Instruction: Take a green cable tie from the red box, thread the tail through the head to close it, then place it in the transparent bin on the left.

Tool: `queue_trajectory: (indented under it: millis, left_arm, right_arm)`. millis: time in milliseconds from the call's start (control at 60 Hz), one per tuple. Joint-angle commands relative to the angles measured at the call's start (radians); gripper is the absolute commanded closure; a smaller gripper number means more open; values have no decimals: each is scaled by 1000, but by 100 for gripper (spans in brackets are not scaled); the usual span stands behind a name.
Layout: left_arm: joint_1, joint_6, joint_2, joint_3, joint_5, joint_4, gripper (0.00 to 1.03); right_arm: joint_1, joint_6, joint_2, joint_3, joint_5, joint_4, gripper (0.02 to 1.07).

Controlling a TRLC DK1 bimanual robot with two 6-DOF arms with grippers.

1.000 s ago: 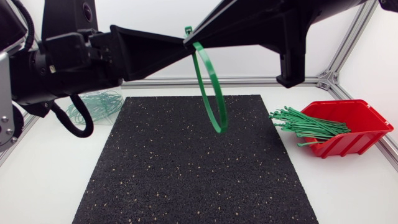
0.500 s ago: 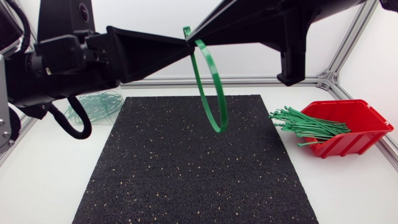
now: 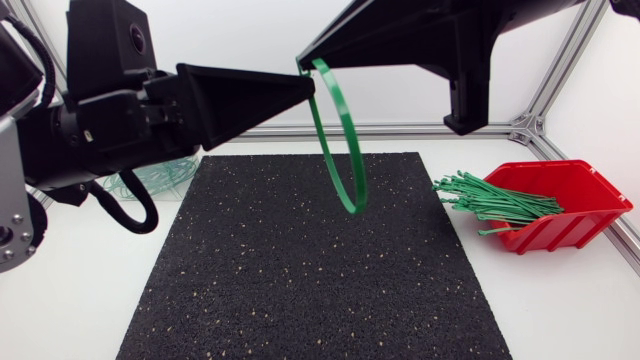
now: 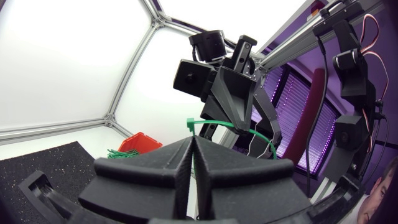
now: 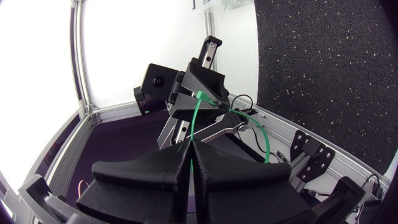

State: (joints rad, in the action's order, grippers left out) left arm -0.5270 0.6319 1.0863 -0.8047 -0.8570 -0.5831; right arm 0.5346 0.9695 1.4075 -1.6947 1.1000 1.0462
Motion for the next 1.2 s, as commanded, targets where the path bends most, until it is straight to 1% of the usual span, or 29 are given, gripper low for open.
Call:
queue_trajectory:
  millis: [0,450,833,900,933,983,1033,1067,1183]
  left_arm:
    - [-10,3,-9,16,9,-32,100]
    - [-18,12,-11,13,15,-49,100]
    - [-18,22,-37,15,13,-58,100]
    - [-18,23,-40,15,13,-58,100]
    - [-18,23,-45,15,13,-58,100]
    - [-18,25,-48,16,13,-57,100]
    - [-18,25,-51,18,13,-55,100]
    - [-18,25,-52,19,13,-55,100]
    - [-18,25,-58,21,13,-49,100]
  right_arm:
    - [-4,32,-8,-6,-2,-8,102]
    - [-4,43,19,1,-2,-40,102]
    - [-8,72,57,26,-35,-104,102]
    - [-5,104,64,43,-51,-149,102]
    - [-1,155,61,72,-65,-212,102]
    - [2,282,31,145,-74,-370,102]
    - [10,373,-1,199,-77,-482,102]
    - [13,385,-12,204,-83,-499,102]
    - [27,387,-30,202,-114,-500,102]
